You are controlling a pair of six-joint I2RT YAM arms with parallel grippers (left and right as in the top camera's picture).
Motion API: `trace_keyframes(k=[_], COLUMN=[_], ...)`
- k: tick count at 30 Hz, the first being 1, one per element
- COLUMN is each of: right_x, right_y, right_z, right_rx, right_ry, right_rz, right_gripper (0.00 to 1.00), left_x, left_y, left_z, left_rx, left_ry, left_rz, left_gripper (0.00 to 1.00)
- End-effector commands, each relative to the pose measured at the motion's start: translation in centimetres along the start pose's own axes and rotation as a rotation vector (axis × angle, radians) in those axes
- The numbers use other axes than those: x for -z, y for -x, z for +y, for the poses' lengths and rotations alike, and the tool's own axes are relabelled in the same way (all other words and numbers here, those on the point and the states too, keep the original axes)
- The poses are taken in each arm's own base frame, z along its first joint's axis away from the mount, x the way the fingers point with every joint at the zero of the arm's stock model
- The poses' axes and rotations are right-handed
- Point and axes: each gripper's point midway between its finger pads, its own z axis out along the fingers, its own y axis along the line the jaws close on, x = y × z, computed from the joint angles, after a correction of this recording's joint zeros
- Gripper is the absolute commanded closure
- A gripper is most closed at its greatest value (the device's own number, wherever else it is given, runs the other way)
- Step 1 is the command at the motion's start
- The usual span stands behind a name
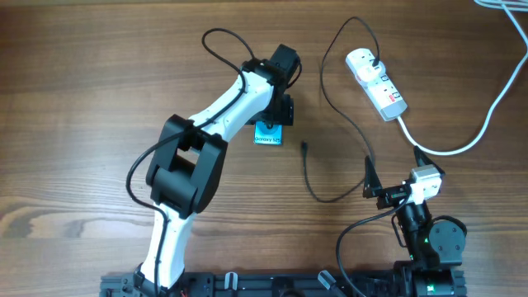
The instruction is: Plug charger to phone and switch on socket
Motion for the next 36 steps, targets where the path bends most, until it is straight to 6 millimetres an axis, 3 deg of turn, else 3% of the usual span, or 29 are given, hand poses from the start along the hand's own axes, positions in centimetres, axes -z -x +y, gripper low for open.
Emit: trace_keyframes(k=[1,4,6,8,15,25,36], right_x=[0.0,0.0,0.0,0.0,0.0,0.0,0.0], right_y=[0.1,0.1,0.1,0.1,0.1,0.1,0.1], right_z=[0.0,0.0,0.0,0.0,0.0,0.0,0.0], right_rx=[-0.007,-0.007,-0.007,-0.007,-0.007,-0.007,-0.007], right_ry=[-0.003,-0.003,-0.003,-0.003,-0.003,-0.003,-0.003], right_rz=[-0.004,-0.004,-0.004,-0.004,-0.004,-0.004,-0.004], right_gripper=[0.0,0.0,0.01,0.0,0.0,0.0,0.0], left_x=[3.9,4.1,3.9,3.6,1.2,-2.0,-2.9], left_y=[0.9,1.1,1.0,1.2,0.7,-0.1,-0.4], left_z=[-0.2,0.0,0.0,0.3,-0.3,0.4,1.1], left_rx=[0.043,0.047,0.04,0.035,0.016,0.003,0.013], left_ry=[-0.069,-0.069,-0.064,-0.043,-0.02,0.068,0.077], left_rz=[-0.055,-0.061,-0.058,-0.067,-0.042,-0.013,0.0], left_gripper=[0.24,0.19,0.03,0.0,0.0,0.0,0.0])
